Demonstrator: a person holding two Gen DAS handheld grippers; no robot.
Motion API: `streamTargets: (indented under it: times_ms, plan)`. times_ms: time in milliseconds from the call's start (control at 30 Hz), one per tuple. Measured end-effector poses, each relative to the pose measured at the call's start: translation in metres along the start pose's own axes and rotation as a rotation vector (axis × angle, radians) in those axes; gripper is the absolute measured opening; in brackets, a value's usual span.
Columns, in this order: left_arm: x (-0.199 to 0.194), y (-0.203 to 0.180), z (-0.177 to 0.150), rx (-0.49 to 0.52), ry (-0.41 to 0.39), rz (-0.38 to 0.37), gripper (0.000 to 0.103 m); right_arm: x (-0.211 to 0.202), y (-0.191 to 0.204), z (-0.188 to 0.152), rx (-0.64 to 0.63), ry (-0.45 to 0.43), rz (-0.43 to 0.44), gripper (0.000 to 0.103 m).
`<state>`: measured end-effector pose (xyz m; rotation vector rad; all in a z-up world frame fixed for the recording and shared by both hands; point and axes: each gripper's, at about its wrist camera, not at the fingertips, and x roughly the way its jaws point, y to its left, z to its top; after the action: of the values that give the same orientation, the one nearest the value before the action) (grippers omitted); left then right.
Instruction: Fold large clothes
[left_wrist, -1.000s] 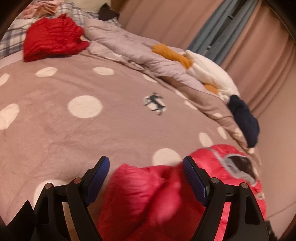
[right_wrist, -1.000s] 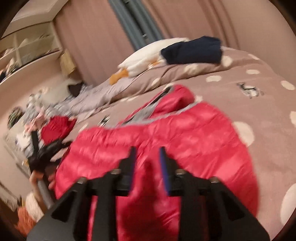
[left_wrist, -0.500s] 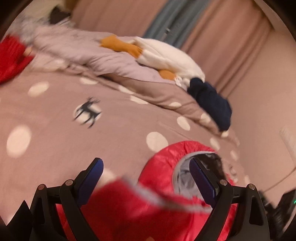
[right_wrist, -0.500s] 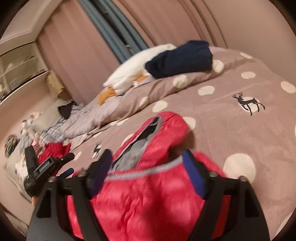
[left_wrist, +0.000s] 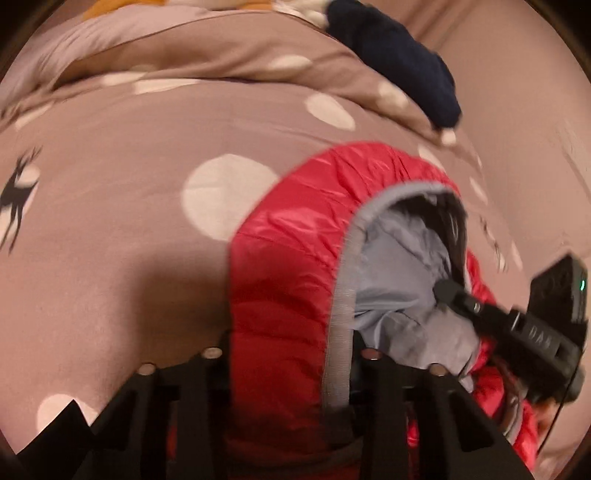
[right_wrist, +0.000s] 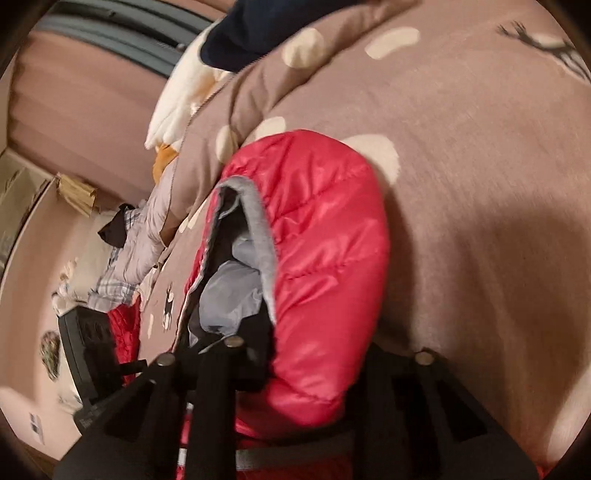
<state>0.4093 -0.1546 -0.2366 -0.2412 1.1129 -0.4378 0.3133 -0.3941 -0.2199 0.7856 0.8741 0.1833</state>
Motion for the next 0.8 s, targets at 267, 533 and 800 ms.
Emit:
streamTargets:
  times_ms: [267,533,800]
  plan:
    - [-0.092,-0.033,-0.037,0.085,-0.387,0.150,0.019,-0.072,0.050,-0.022,-0.245,-0.295,0.170,0.010]
    - [-0.196,-0.038,-0.118,0.093,-0.711,0.208,0.085,-0.171,0.091,-0.101,-0.492,-0.375,0.386,0.025]
    - [-0.218,-0.005,-0.150,-0.105,-0.759,0.093,0.089,-0.191,0.088,-0.140,-0.522,-0.383,0.413,0.046]
